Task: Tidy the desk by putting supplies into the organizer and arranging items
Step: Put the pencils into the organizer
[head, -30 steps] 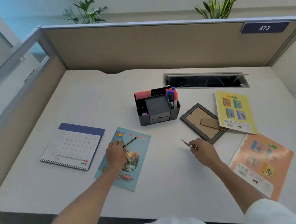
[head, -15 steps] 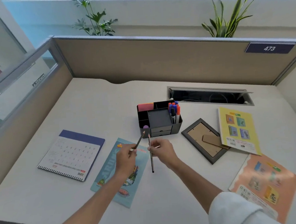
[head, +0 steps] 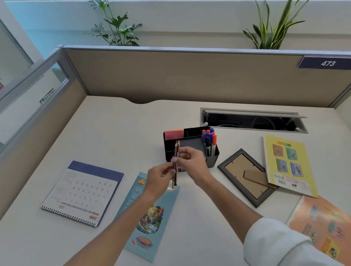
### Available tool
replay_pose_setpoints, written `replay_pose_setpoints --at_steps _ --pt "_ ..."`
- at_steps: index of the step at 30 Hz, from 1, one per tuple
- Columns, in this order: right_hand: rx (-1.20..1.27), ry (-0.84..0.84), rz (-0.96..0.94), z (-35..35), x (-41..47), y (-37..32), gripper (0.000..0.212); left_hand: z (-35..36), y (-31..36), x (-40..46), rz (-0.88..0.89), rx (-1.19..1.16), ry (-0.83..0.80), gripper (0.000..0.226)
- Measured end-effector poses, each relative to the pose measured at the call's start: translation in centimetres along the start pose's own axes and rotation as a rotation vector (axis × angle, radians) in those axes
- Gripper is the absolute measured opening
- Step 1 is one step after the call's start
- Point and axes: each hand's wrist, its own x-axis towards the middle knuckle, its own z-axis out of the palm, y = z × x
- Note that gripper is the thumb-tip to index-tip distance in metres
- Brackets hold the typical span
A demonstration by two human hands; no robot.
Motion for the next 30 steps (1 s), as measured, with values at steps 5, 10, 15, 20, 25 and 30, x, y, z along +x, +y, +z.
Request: replay_pose_setpoints --at_steps 5,10,15,20,25,30 --pt "-0.173 0.072 -0.144 0.2 3.1 -2.6 0.017 -0.5 2.3 3.5 0.07 0.037 0.095 0.024" --pt "-0.363 0.221 -0.277 0.4 6.1 -4.7 0.015 -0.9 2.9 7.0 0.048 0.015 0.265 0.023" --pt "-0.398 0.235 -0.257 1.3 8.0 -4.4 0.011 -0.5 1.7 8.4 -0.044 -0.008 0.338 0.03" --pt "-0.467 0.128 -0.115 1.9 9.1 -2.8 0.01 -0.1 -0.2 8.8 -0.124 -0.018 0.341 0.032" --pt "-0.543 0.112 -0.027 1.9 10.0 -1.2 0.012 0.0 -1.7 8.9 -0.172 -0.039 0.335 0.031" --pt "-0.555 0.163 -0.03 1.6 9.9 -1.5 0.032 0.1 -2.5 8.6 -0.195 -0.041 0.312 0.03"
